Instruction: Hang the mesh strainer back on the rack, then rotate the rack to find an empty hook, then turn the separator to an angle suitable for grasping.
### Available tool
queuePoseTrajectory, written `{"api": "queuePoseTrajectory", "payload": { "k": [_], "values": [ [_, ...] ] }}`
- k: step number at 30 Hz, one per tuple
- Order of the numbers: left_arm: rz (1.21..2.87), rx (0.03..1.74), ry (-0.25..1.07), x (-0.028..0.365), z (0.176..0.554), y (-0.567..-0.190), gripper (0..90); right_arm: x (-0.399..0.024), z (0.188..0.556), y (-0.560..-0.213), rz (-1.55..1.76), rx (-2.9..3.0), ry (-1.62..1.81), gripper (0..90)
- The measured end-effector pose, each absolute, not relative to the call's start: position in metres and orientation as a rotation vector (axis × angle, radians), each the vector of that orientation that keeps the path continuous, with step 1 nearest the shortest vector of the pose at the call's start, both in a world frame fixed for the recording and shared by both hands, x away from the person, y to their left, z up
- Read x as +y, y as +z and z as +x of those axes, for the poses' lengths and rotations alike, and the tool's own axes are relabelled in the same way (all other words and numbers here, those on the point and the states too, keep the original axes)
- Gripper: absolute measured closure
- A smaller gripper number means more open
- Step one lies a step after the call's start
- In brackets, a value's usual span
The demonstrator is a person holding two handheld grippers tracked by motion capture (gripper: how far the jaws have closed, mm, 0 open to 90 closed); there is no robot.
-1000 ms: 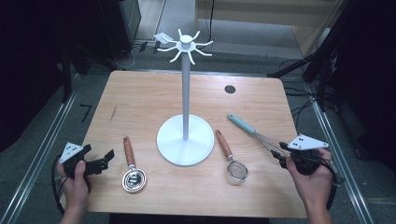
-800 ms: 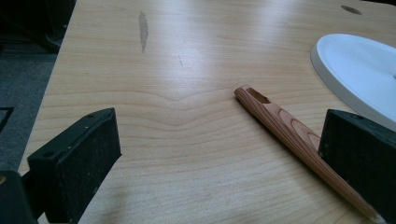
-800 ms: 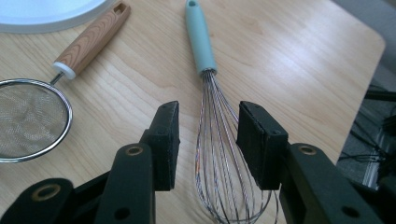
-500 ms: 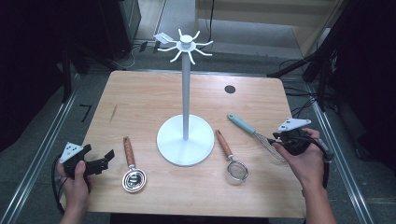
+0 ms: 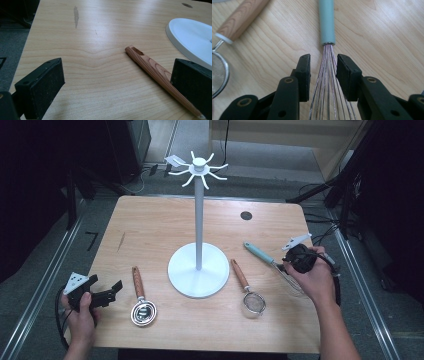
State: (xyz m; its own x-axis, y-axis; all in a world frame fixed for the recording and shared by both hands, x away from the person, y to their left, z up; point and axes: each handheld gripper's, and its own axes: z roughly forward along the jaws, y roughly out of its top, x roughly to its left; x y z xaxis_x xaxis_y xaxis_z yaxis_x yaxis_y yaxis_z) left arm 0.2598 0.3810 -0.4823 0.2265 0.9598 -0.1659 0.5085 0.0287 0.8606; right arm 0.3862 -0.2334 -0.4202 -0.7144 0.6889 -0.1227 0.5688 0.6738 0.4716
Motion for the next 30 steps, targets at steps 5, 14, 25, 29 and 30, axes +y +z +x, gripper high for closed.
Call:
{"api": "queuePoseTrajectory", "payload": {
  "k": [5,14,25,29,30],
  "values": [
    [1.609,1.405,0.638,0.381,0.260,-0.482,0.0,-0.227,0.396,-0.423,1.003,2.623,0.560,64.5],
    [1.608,1.407,0.638,0.381,0.260,-0.482,0.0,-0.214,0.417,-0.435,1.054,2.676,0.460,62.2],
    [1.609,1.404,0.632,0.381,0.260,-0.482,0.0,-0.211,0.437,-0.432,1.075,2.709,0.472,67.9],
    [1.611,1.403,0.634,0.381,0.260,-0.482,0.0,-0.208,0.441,-0.434,1.076,2.724,0.455,68.0],
    [1.610,1.403,0.633,0.381,0.260,-0.482,0.0,-0.206,0.443,-0.436,1.082,2.727,0.434,68.0]
  ]
}}
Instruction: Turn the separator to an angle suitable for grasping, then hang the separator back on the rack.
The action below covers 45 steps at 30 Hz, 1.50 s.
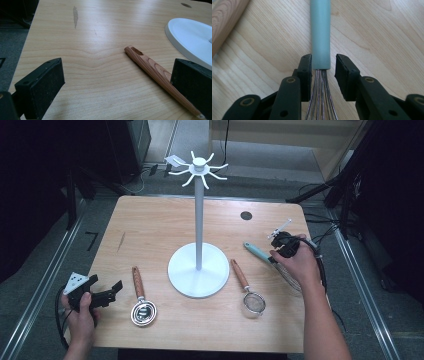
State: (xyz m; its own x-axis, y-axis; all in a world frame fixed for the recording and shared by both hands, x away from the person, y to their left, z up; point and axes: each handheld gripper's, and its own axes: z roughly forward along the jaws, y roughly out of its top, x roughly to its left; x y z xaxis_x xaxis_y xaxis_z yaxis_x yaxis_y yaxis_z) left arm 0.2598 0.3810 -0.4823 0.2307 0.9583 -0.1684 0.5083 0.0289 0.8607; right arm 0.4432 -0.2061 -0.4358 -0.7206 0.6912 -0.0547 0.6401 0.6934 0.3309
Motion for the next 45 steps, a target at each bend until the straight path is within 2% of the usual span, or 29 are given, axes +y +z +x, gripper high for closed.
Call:
{"api": "queuePoseTrajectory", "payload": {
  "k": [21,32,38,41,45],
  "values": [
    [1.612,1.399,0.622,0.381,0.260,-0.482,0.0,-0.202,0.453,-0.446,1.139,2.772,0.368,70.8],
    [1.624,1.402,0.618,0.381,0.261,-0.482,0.0,-0.193,0.459,-0.454,1.149,2.808,0.306,68.4],
    [1.619,1.399,0.620,0.381,0.261,-0.482,0.0,-0.189,0.459,-0.459,1.138,2.811,0.328,64.2],
    [1.615,1.401,0.617,0.382,0.260,-0.482,0.0,-0.187,0.460,-0.462,1.151,2.814,0.325,69.0],
    [1.617,1.403,0.615,0.381,0.261,-0.483,0.0,-0.187,0.460,-0.464,1.160,2.824,0.299,68.8]
  ]
}}
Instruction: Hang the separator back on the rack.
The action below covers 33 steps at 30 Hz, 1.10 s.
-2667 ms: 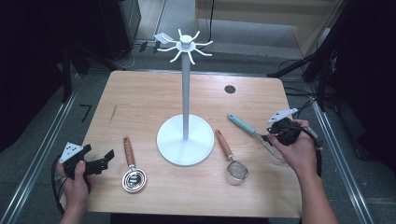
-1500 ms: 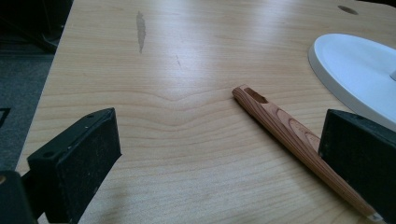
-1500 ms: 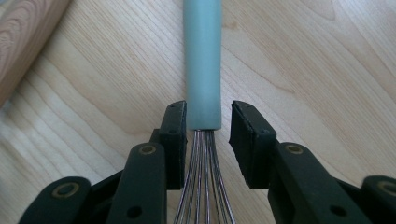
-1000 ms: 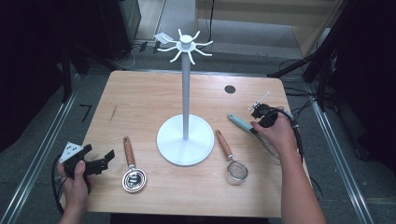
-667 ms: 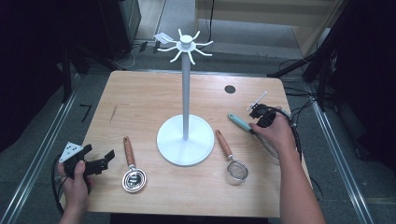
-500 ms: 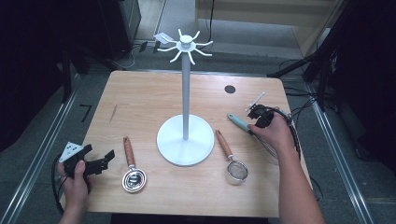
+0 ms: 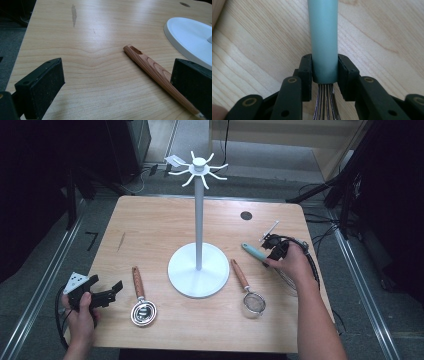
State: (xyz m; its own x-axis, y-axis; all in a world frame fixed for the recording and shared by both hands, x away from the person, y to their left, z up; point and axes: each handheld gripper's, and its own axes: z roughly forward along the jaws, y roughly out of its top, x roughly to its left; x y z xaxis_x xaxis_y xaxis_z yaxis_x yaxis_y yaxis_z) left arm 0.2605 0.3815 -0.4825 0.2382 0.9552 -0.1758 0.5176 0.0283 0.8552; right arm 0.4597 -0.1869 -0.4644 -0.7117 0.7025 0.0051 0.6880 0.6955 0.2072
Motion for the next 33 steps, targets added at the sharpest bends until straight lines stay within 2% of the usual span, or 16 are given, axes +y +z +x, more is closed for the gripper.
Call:
{"api": "queuePoseTrajectory", "payload": {
  "k": [10,33],
  "values": [
    [1.614,1.408,0.618,0.382,0.260,-0.482,0.0,-0.185,0.461,-0.464,1.209,2.779,0.295,70.9],
    [1.614,1.413,0.614,0.382,0.261,-0.483,0.0,-0.206,0.430,-0.419,1.259,2.483,0.800,71.0]
  ]
}}
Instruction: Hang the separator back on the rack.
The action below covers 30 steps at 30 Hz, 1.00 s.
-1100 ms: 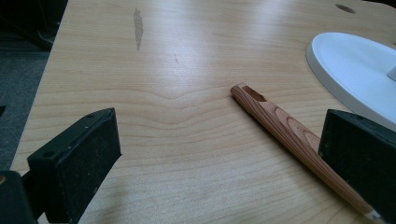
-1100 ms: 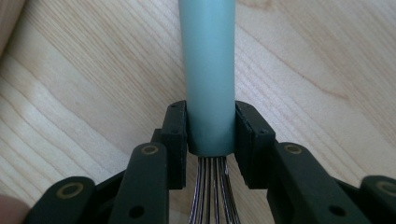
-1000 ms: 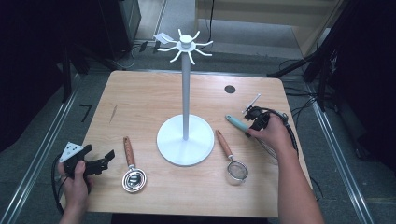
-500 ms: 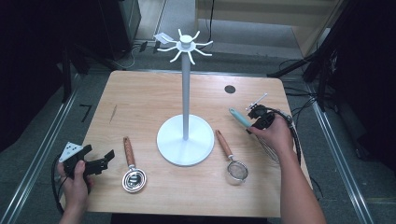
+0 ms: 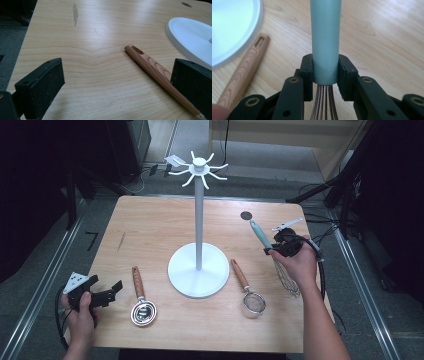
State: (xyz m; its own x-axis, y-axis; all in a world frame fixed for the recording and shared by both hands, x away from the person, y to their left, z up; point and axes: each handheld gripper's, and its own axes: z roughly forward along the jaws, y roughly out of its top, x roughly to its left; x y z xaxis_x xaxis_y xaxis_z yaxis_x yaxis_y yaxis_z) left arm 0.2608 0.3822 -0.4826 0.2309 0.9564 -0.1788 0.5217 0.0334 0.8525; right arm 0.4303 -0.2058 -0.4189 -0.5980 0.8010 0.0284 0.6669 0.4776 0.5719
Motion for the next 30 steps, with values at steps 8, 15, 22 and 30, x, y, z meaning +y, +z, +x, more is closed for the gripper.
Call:
{"api": "queuePoseTrajectory", "payload": {
  "k": [8,15,22,30],
  "values": [
    [1.611,1.413,0.613,0.382,0.261,-0.483,0.0,-0.204,0.411,-0.395,1.184,2.305,0.992,71.1],
    [1.609,1.414,0.613,0.382,0.261,-0.483,0.0,-0.196,0.398,-0.380,1.136,2.240,1.125,71.0],
    [1.609,1.414,0.612,0.382,0.261,-0.483,0.0,-0.189,0.384,-0.369,1.098,2.148,1.284,71.0],
    [1.611,1.413,0.614,0.382,0.261,-0.483,0.0,-0.183,0.372,-0.357,1.059,2.104,1.414,71.0]
  ]
}}
